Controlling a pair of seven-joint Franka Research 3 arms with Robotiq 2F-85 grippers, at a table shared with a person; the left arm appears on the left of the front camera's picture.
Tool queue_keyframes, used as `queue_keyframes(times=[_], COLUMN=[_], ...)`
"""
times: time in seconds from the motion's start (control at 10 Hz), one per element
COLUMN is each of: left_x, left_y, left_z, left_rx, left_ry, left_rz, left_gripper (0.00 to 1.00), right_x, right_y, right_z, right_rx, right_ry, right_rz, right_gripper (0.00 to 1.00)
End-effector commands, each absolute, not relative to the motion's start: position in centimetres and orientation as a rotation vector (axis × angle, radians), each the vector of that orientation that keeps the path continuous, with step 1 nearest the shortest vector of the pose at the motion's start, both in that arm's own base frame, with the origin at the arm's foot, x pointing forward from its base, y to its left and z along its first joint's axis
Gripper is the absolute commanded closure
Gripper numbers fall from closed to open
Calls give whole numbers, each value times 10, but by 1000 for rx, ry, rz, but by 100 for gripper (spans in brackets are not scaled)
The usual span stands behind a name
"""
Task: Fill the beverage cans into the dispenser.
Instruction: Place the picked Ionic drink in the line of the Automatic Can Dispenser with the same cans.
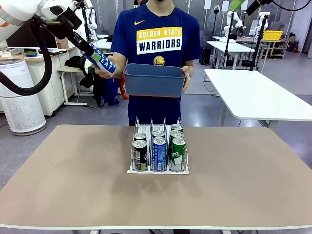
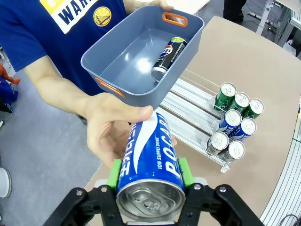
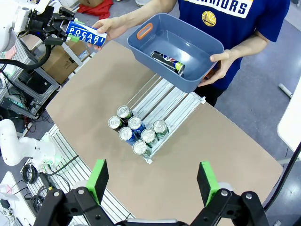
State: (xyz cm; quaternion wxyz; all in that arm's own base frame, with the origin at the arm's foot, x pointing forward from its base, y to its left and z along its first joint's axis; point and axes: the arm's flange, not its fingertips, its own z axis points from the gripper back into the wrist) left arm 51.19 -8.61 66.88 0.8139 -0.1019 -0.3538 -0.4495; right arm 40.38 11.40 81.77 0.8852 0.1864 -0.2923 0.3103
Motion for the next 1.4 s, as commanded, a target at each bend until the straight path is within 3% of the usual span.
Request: queue_keyframes(times=[0.0, 1.3], left_x=[511, 511], left_y=[-84, -84], left_z=[671, 671], left_rx=[-220, -220], left_ry=[-763, -763], left_rz=[-959, -959], left_gripper=[85, 85], right_x=[404, 404], right_y=[114, 114], right_z=[818, 818], right_rx=[387, 387], right_ry=[-608, -608], right_rz=[645, 645], right_gripper=[0, 0])
